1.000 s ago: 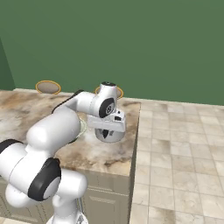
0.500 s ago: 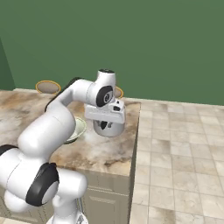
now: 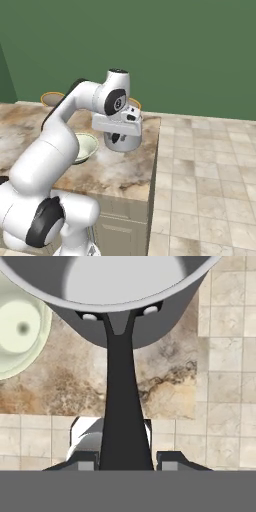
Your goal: Pick the bowl and saucepan and place them in the sink. Then turn on the water.
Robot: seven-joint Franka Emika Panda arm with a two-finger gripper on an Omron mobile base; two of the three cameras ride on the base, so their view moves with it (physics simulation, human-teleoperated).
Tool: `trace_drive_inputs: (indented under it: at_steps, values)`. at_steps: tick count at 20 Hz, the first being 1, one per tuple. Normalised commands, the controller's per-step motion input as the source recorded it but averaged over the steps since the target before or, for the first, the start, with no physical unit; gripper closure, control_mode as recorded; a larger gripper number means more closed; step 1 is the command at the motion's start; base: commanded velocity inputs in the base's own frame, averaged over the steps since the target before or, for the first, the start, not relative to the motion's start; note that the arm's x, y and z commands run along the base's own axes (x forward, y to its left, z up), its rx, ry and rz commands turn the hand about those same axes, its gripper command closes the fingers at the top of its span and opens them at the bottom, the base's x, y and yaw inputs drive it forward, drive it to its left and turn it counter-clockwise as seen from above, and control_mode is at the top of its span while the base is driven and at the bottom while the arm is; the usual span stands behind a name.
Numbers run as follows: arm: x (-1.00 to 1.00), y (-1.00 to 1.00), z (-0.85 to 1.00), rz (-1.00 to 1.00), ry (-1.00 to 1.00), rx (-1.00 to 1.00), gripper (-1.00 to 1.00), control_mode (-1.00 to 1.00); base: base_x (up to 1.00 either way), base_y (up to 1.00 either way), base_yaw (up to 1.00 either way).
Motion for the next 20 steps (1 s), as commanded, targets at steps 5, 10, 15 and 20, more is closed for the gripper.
trace_drive_inputs:
  at_steps: [5, 10, 15, 20]
  values:
    - [-0.37, 0.0, 0.38, -0.02, 0.0, 0.0, 1.0, -1.0, 0.0, 0.0, 0.0]
    - [-0.26, 0.05, 0.3, -0.04, 0.0, 0.0, 1.0, -1.0, 0.0, 0.0, 0.0]
    - [-0.16, 0.13, 0.23, -0.08, 0.0, 0.0, 1.0, -1.0, 0.0, 0.0, 0.0]
    - [-0.17, 0.12, 0.04, -0.09, 0.0, 0.0, 1.0, -1.0, 0.0, 0.0, 0.0]
